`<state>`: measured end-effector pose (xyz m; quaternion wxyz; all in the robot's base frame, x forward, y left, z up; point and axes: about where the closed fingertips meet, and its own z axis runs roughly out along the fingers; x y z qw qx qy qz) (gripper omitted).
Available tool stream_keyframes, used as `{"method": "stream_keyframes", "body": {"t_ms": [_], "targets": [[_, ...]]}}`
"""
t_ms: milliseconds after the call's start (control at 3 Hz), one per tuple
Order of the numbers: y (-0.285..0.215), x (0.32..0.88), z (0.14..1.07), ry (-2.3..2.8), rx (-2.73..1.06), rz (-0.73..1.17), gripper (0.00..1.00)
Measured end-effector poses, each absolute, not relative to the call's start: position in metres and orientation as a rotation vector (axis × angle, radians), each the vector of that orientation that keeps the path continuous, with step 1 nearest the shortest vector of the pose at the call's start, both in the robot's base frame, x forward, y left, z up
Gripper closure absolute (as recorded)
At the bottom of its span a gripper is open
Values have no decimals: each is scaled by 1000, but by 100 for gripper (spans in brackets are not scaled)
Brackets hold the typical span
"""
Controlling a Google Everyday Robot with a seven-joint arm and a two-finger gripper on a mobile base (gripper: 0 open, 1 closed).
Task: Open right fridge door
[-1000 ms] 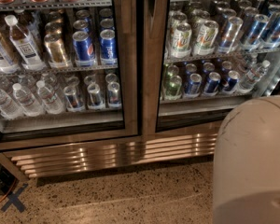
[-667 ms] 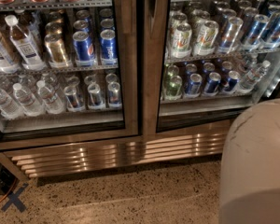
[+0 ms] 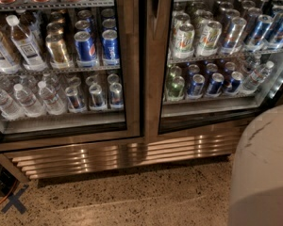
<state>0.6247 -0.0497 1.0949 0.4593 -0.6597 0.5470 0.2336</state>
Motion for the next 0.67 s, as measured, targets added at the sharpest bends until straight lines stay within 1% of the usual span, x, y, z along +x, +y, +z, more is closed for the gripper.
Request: {"method": "stream_keyframes", "body": {"t_ms": [667], "targets": [[-50, 617, 1097, 1363, -1615, 568, 100]]}}
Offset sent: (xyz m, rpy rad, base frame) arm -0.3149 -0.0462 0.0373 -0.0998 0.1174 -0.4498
